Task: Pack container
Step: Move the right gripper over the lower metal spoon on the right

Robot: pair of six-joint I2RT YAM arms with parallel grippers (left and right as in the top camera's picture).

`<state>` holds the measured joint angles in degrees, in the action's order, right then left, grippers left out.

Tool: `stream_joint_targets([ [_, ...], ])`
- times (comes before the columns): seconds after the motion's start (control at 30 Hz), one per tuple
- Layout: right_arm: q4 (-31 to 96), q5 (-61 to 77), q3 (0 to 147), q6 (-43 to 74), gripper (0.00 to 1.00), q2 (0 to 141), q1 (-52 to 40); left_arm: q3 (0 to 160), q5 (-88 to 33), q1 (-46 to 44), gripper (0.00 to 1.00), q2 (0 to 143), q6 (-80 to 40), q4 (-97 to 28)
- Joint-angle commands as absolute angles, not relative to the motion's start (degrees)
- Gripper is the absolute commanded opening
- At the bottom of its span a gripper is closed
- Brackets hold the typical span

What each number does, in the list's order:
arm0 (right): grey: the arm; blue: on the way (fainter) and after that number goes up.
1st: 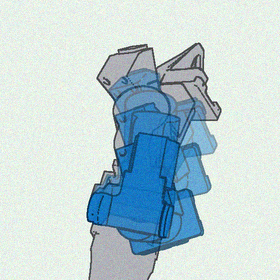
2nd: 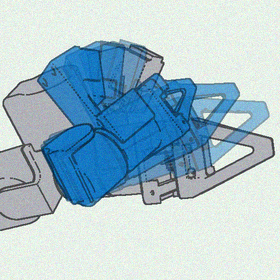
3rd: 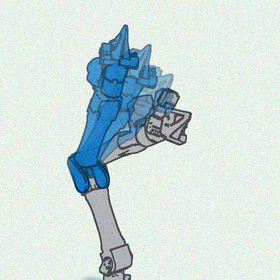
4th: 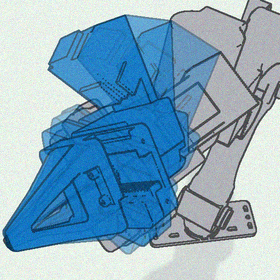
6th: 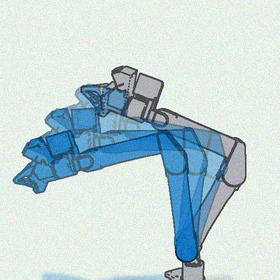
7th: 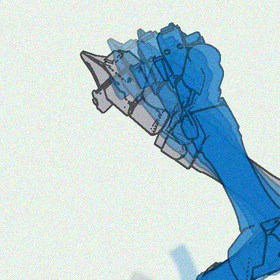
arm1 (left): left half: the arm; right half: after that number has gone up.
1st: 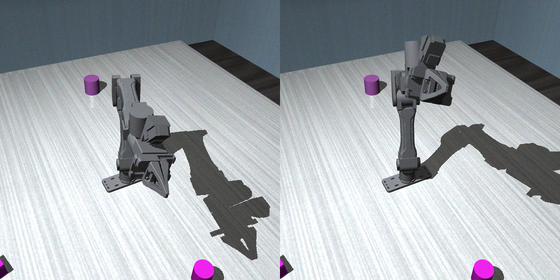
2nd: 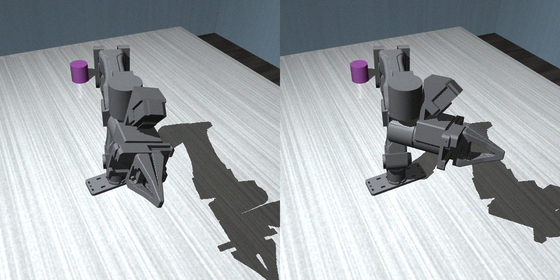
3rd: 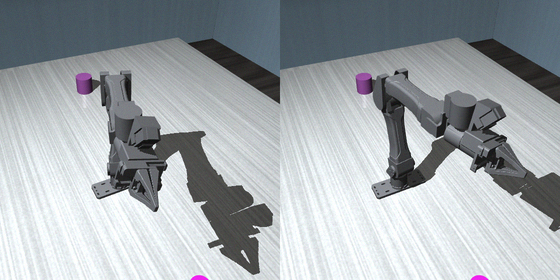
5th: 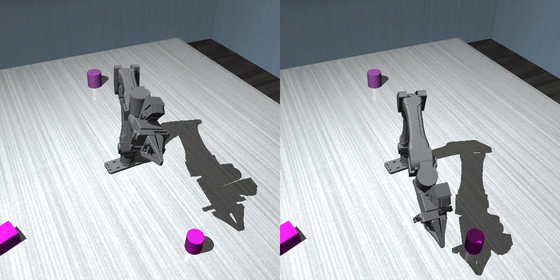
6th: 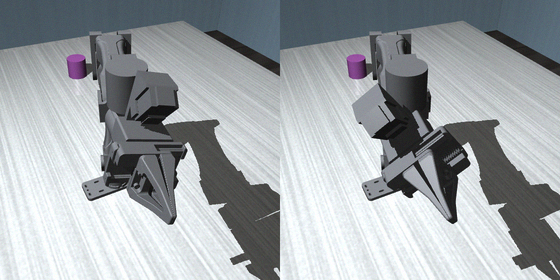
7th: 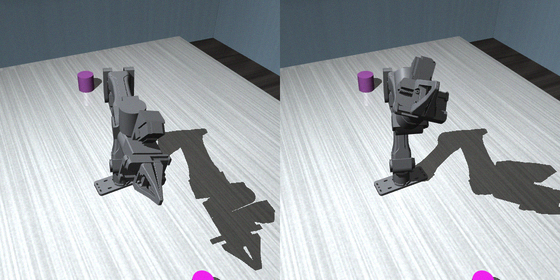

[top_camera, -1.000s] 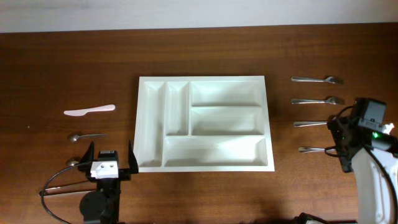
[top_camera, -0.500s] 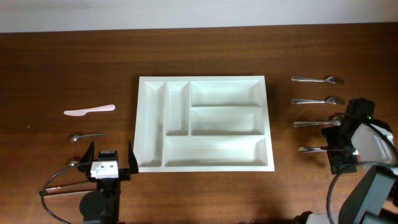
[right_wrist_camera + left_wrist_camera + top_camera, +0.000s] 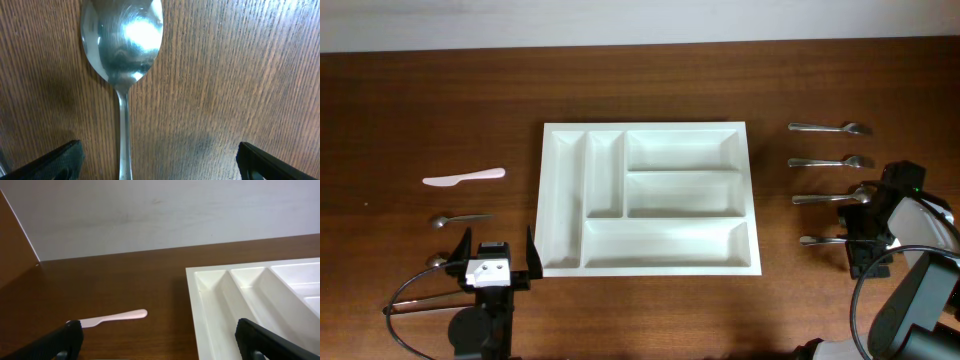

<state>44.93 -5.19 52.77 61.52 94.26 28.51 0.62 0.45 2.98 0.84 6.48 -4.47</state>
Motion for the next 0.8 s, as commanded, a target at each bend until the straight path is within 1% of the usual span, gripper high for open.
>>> stream_joint_targets([
  [0.0, 44.9, -5.1, 53.5, 61.8, 0.99, 95.7, 28.9, 0.5, 0.4, 3.2, 0.99, 0.3, 7.4, -4.8],
  [0.33, 45.0, -6.3, 53.5, 61.8, 0.99, 99.1, 28.9, 0.5, 0.4, 3.2, 0.99, 0.3, 7.4, -4.8],
  [0.57, 43.3, -6.8, 53.5, 58.8, 0.99, 99.1, 28.9, 0.5, 0.4, 3.2, 0.99, 0.3, 7.4, -4.8],
  [0.67, 42.1, -6.8, 53.5, 58.7, 0.87, 99.1, 28.9, 0.5, 0.4, 3.2, 0.99, 0.3, 7.4, -4.8],
  [0.7, 41.6, -6.7, 53.5, 58.7, 0.86, 99.1, 28.9, 0.5, 0.4, 3.2, 0.99, 0.3, 7.4, -4.8],
  [0.77, 40.6, -6.3, 53.5, 58.7, 0.86, 99.1, 28.9, 0.5, 0.4, 3.2, 0.99, 0.3, 7.4, -4.8],
])
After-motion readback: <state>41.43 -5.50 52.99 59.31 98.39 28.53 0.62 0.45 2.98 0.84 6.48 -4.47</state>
